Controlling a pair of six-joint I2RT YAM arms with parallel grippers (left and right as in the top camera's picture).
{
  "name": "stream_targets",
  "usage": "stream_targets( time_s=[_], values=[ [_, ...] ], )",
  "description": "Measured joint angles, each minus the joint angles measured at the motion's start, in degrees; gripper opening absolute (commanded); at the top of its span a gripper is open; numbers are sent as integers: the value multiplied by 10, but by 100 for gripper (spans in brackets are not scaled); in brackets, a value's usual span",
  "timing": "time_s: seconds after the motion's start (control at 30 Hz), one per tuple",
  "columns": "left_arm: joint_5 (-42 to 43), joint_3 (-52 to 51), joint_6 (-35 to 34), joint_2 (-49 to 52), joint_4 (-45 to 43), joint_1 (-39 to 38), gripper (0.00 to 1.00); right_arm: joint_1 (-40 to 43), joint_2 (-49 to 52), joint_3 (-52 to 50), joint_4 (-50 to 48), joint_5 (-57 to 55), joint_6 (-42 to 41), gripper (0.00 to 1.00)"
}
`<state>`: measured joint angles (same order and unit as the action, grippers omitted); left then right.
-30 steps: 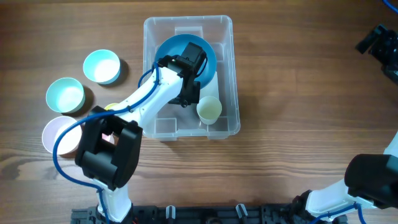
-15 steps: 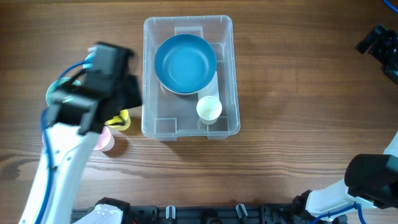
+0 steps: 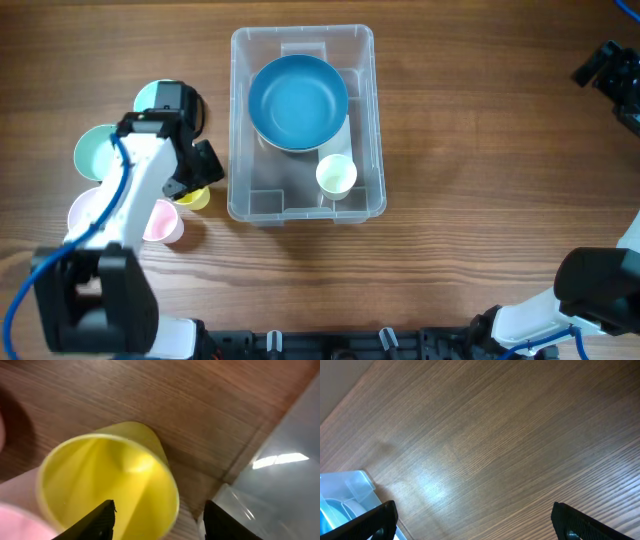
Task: Pack container
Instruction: 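Grasp the yellow cup with the left gripper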
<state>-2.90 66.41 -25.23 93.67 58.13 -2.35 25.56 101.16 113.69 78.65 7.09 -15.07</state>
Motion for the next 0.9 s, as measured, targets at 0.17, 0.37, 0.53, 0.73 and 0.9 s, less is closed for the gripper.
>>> stream_targets(
  time_s=[0.17,0.37,0.53,0.73,0.9],
  values=[
    [1,-2,-6,66,-32,0,4,0,0,0,0,0,0,99],
    [0,20,20,63,-21,0,4,0,0,0,0,0,0,100],
    [0,146,31,3,77,0,4,0,0,0,2,0,0,99],
    [11,280,35,-115,128,-102,4,0,0,0,2,0,0,100],
    [27,284,84,-92,103,-301,4,0,0,0,2,0,0,100]
  ],
)
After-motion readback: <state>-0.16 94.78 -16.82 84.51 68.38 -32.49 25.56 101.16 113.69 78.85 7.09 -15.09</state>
